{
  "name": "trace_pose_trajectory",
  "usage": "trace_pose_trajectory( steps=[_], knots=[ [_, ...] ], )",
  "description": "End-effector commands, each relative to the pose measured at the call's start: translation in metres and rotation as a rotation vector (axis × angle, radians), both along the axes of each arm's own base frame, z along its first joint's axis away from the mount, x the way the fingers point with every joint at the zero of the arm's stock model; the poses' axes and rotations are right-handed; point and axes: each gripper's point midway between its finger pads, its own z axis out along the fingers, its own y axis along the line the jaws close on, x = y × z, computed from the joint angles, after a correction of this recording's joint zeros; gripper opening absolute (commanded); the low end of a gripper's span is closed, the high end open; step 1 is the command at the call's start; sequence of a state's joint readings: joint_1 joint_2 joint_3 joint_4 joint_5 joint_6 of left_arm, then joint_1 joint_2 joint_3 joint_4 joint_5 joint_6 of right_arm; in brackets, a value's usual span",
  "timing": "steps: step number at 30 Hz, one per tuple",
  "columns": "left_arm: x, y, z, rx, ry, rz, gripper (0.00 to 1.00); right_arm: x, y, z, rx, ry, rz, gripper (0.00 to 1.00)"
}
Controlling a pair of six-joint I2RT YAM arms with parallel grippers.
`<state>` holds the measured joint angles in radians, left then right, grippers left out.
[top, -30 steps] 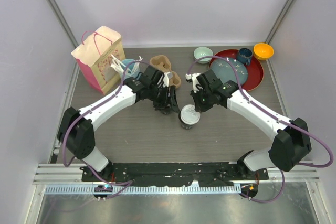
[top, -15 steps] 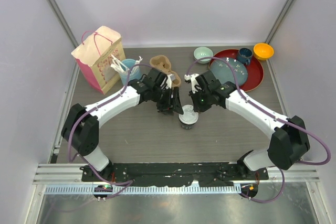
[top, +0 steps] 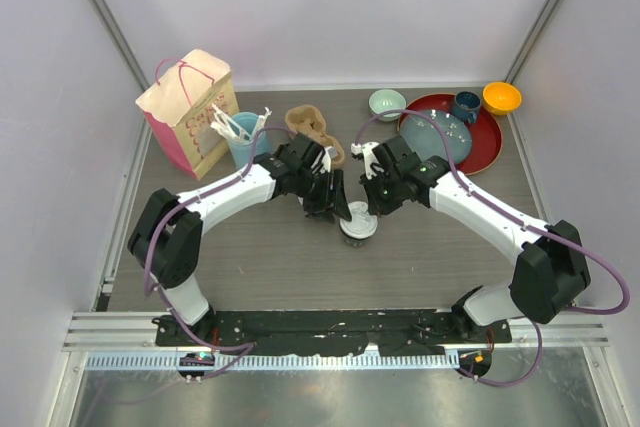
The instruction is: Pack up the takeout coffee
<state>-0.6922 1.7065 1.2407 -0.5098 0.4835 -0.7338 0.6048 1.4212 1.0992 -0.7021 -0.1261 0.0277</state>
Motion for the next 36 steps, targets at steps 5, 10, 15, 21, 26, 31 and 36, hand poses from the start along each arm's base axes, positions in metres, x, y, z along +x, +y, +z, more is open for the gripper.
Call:
trace_pose_trajectory(
  steps=[5, 10, 15, 21, 26, 31, 36],
  knots=[
    [-0.002, -0.01, 0.007, -0.052, 0.02, -0.014, 0.56, 0.008, 0.006, 0.016, 0.027, -0.048, 0.005, 0.01],
    [0.003, -0.011, 0.022, -0.068, -0.003, -0.022, 0.58, 0.01, 0.009, 0.036, 0.053, -0.08, 0.014, 0.01],
    [0.003, -0.006, 0.022, -0.064, 0.003, -0.015, 0.59, 0.004, 0.012, 0.04, 0.079, -0.065, 0.039, 0.01],
    [0.003, -0.005, 0.021, -0.064, 0.001, -0.014, 0.59, 0.002, 0.008, 0.03, 0.052, -0.043, 0.029, 0.01],
    [0.002, -0.005, 0.011, -0.059, 0.022, -0.009, 0.54, 0.0, 0.01, 0.026, 0.054, -0.028, 0.043, 0.01],
    [0.001, -0.006, 0.004, -0.057, 0.038, -0.009, 0.53, 0.0, 0.002, 0.017, 0.016, -0.023, 0.022, 0.01],
    [0.0, -0.007, -0.003, -0.047, 0.057, -0.01, 0.5, 0.002, 0.003, 0.014, 0.008, -0.021, 0.025, 0.01]
  ],
)
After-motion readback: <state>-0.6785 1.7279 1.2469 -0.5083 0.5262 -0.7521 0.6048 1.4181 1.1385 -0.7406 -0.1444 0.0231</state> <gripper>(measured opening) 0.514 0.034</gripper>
